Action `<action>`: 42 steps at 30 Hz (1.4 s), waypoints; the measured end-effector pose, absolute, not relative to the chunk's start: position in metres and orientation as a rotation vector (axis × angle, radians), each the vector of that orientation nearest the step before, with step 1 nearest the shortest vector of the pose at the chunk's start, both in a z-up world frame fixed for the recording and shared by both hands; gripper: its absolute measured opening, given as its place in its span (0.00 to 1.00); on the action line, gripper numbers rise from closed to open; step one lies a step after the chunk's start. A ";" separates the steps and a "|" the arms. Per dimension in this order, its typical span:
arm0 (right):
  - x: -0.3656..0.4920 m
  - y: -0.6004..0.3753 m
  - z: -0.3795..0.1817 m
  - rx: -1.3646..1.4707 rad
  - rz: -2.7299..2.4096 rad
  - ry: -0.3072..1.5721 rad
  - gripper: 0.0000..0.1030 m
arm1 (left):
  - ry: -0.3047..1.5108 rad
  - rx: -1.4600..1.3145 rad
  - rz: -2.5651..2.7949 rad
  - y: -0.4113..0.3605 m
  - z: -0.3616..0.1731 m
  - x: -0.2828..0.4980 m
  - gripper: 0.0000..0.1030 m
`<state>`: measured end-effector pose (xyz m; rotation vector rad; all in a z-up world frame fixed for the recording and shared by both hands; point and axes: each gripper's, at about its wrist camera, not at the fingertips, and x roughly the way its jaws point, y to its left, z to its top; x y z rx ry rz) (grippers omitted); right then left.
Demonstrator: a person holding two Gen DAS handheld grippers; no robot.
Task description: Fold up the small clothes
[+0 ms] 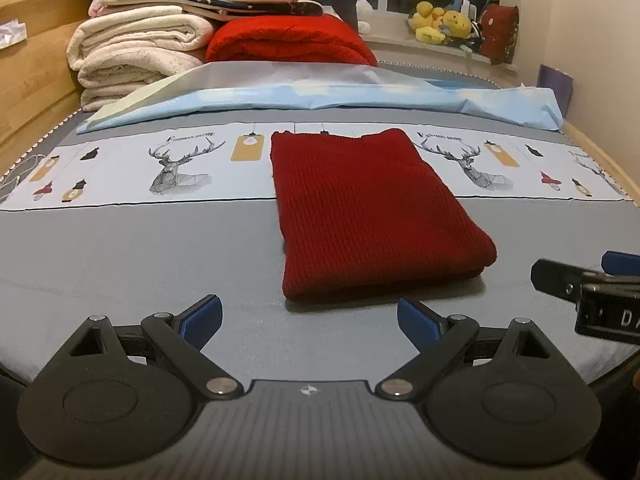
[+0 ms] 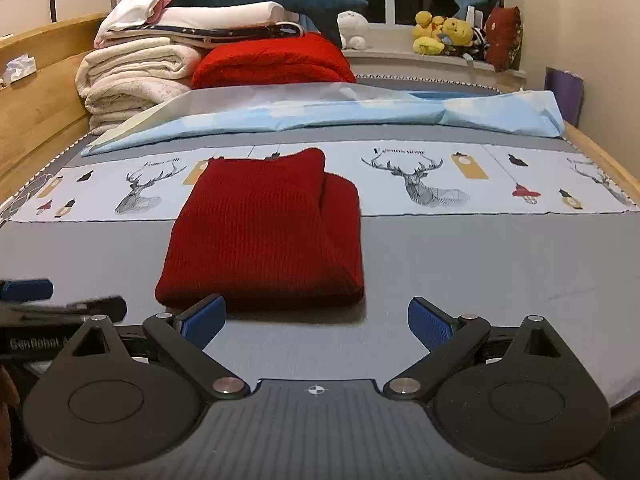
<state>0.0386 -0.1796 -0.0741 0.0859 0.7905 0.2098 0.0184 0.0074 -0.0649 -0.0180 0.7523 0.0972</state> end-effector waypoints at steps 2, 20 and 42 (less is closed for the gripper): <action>0.039 -0.178 -0.074 0.090 0.207 0.785 0.95 | 0.744 -0.023 0.087 0.008 -0.064 0.017 0.94; 0.040 -0.165 -0.075 0.072 0.238 0.776 0.95 | 0.744 -0.052 0.071 0.008 -0.064 0.020 0.94; 0.043 -0.159 -0.076 0.062 0.242 0.774 0.95 | 0.742 -0.056 0.069 0.012 -0.065 0.024 0.93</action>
